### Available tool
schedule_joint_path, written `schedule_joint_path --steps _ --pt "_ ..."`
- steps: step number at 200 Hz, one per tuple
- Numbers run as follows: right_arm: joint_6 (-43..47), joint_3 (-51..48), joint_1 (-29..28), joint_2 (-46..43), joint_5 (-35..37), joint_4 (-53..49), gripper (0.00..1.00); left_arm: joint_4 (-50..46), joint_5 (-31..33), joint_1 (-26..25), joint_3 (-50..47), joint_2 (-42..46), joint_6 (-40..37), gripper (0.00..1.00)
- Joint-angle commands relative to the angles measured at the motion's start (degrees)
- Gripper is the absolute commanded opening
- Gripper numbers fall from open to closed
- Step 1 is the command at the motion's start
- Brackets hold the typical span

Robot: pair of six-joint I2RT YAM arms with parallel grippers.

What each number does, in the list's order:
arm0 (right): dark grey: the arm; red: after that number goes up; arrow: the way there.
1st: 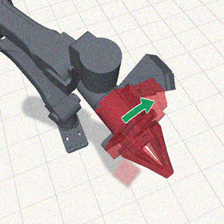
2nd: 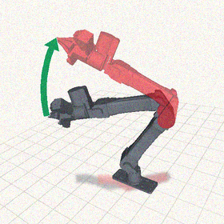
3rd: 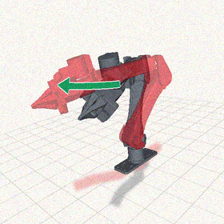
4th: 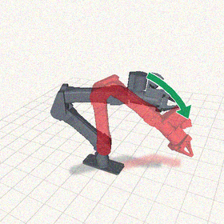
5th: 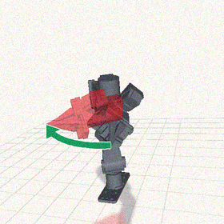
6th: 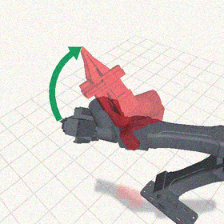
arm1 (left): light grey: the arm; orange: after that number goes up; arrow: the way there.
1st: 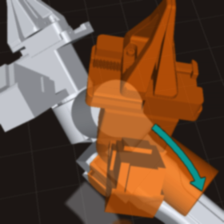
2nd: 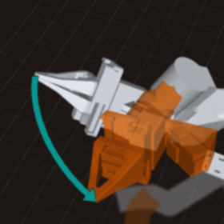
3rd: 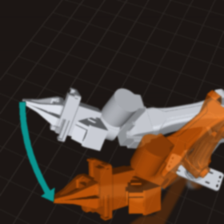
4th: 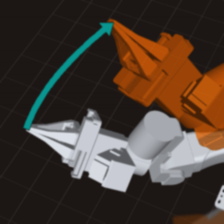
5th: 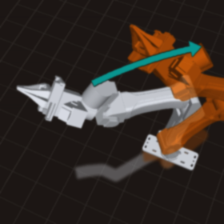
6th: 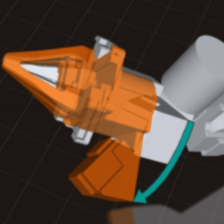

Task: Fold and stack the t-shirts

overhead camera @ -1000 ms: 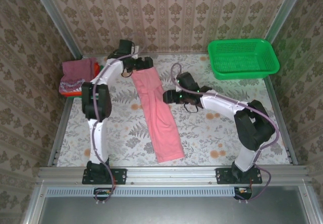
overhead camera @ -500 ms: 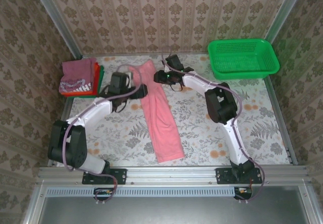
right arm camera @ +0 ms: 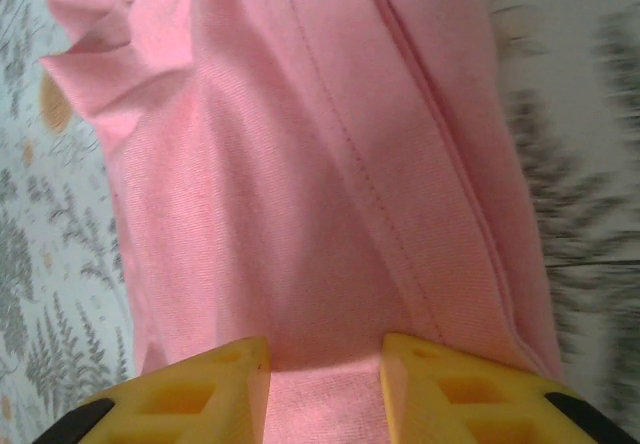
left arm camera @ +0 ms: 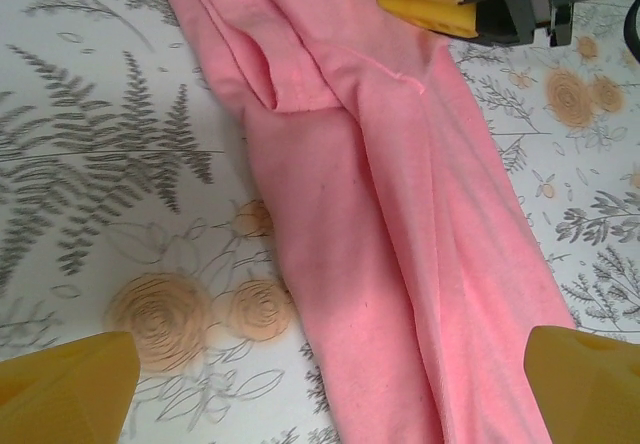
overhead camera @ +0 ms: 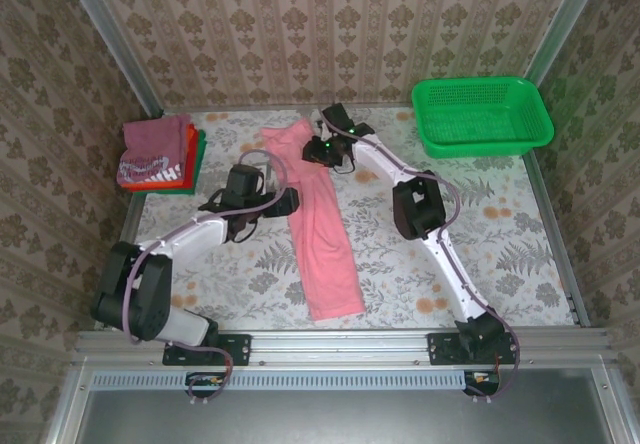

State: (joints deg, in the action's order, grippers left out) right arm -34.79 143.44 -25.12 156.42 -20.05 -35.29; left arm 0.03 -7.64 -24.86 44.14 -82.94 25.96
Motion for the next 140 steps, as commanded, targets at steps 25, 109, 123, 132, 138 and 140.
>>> schedule_joint_path --steps 25,109,123,132,138,140 --pt "-0.4 -6.5 4.6 -4.8 4.6 -5.4 0.37 3.1 -5.2 -3.6 5.5 -4.4 -0.8 1.0" --pt "-4.1 -36.6 6.9 -27.2 12.1 15.7 0.6 3.9 -8.5 -6.6 5.5 -7.6 -0.9 1.0" --pt "-5.6 -38.6 7.7 -27.2 11.6 16.0 0.57 4.4 -9.6 -6.6 4.9 -7.3 -1.6 1.0" --pt "-6.7 -39.5 8.3 -26.8 10.6 16.4 0.53 4.6 -10.4 -6.7 4.6 -7.1 -2.3 1.0" --pt "-7.5 -39.9 8.6 -26.4 10.0 16.7 0.51 4.7 -11.2 -6.8 4.4 -6.9 -3.0 1.0" --pt "-7.7 -40.1 8.8 -26.3 9.8 16.7 0.51 4.7 -11.4 -6.8 4.4 -6.8 -3.2 1.0"
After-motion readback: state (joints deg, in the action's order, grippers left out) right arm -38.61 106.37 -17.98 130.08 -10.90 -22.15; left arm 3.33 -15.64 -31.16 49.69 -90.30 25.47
